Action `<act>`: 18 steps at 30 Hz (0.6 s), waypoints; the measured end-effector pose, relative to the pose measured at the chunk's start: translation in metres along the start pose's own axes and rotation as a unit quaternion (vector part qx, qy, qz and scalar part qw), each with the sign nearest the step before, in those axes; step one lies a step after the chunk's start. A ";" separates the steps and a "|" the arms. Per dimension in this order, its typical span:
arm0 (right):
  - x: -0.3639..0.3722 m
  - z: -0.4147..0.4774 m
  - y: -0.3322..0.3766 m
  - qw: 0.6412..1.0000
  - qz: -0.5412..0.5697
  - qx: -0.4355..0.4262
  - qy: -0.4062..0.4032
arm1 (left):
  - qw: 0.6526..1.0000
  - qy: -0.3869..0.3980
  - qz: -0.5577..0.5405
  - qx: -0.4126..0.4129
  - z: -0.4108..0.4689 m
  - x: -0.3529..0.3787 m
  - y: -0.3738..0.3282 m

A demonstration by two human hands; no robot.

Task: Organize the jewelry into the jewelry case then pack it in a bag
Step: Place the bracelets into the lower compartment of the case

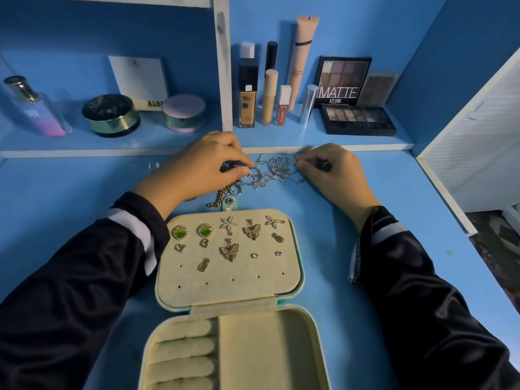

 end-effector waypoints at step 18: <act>0.002 -0.002 -0.003 0.999 0.009 0.020 0.042 | 0.996 -0.045 -0.014 -0.080 0.001 -0.002 0.003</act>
Point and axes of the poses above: each hand's wrist, its own z-axis towards the middle knuckle, its own x-axis out of the palm, y = z × x, the point moved 9 cm from there along z, towards the middle knuckle, and after that the axes turned 7 degrees about x, right-handed, at the moved point
